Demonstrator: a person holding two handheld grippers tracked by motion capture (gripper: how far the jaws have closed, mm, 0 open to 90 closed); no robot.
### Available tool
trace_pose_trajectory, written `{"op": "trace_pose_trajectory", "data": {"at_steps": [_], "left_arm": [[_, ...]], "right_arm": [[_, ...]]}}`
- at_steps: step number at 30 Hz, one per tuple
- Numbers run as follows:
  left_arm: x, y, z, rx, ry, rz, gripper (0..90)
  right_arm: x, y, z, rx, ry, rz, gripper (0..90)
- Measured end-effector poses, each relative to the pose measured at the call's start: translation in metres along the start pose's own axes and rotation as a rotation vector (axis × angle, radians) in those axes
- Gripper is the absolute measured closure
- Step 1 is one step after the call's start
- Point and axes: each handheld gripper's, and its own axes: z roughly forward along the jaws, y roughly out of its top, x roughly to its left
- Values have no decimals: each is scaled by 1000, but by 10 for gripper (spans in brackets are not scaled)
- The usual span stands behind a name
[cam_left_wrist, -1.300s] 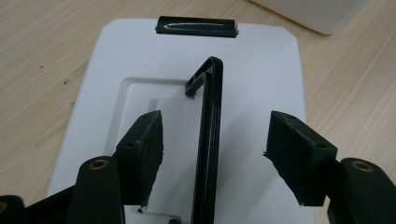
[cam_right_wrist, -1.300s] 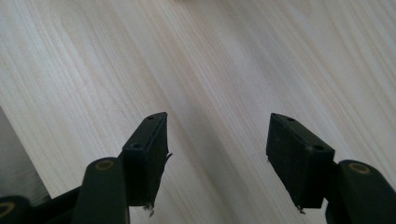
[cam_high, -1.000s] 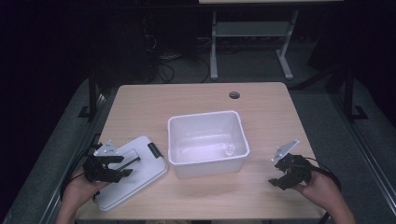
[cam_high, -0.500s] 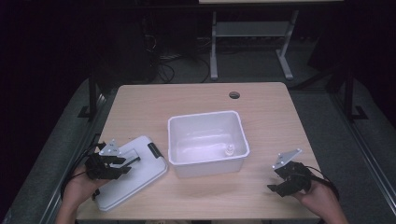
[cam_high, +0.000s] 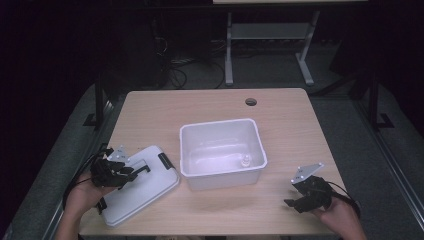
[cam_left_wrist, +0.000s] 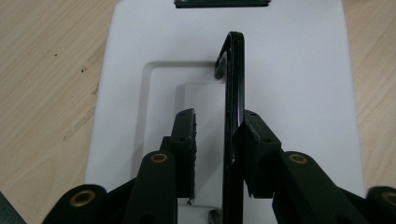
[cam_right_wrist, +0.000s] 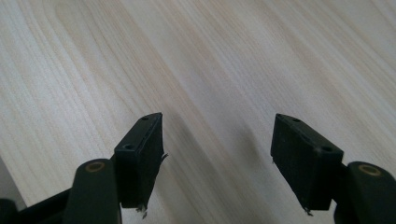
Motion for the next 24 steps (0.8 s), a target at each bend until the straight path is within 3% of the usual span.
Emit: {"op": "trace_pose_trajectory", "data": {"at_steps": [13,24], "left_arm": [[9,2,1,18,-20,-8,750],[11,1,2,6,-70,2,825]], "right_arm": [[3,-2,1,-14,-1,8,332],[3,-2,4,-11,5,3,332]]}}
